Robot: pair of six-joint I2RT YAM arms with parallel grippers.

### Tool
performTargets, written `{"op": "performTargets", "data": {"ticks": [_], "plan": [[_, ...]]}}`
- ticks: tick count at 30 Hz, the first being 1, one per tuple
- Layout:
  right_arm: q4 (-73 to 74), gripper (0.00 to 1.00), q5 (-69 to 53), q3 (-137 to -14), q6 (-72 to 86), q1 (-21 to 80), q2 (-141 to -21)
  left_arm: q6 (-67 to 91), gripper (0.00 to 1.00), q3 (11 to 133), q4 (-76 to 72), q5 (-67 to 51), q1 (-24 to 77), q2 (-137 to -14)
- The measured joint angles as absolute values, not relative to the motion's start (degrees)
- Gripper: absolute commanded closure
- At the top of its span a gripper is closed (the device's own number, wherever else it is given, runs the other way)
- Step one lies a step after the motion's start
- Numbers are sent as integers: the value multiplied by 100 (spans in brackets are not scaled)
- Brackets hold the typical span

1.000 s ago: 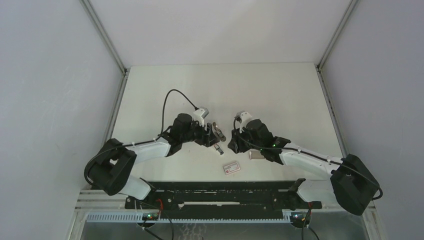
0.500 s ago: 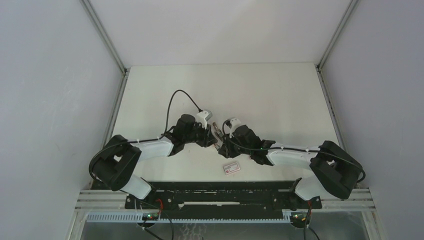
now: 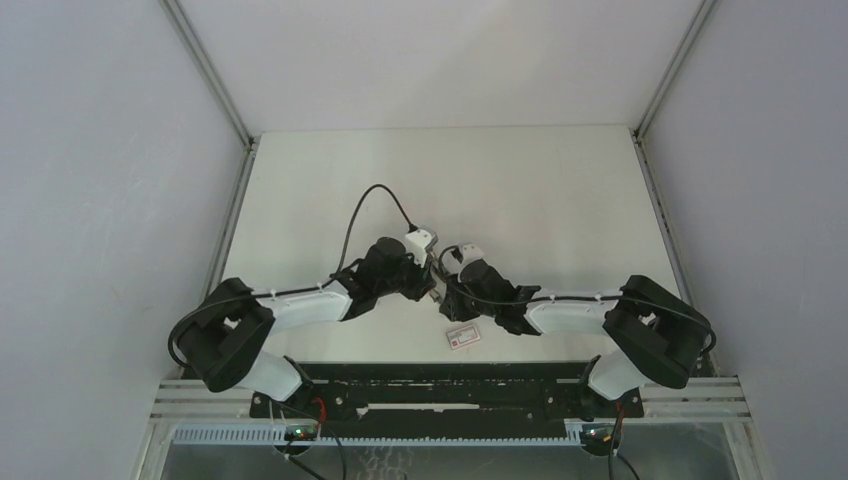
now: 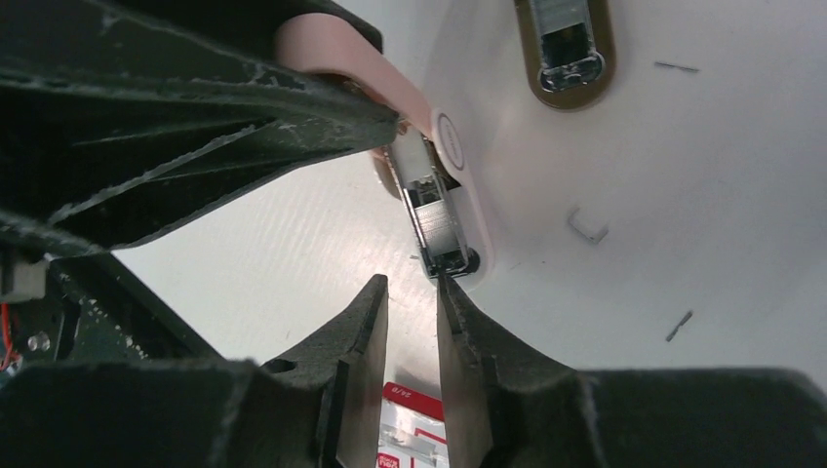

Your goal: Load the staples into the stapler

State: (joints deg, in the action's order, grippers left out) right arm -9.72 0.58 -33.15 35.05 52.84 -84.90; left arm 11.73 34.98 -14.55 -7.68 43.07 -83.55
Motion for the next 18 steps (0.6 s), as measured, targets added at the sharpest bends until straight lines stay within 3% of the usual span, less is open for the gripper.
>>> {"op": "performTargets", "data": {"ticks": [8,18], "plan": [[-1131,76,336,-3304,3514,5334,-8656,954,76,3682,-1125,-5,4759,-8344],[-1785,69,384,-3026,3258,5345,-8670,1210,46,3846,-762,478,5256,-8383]]}}
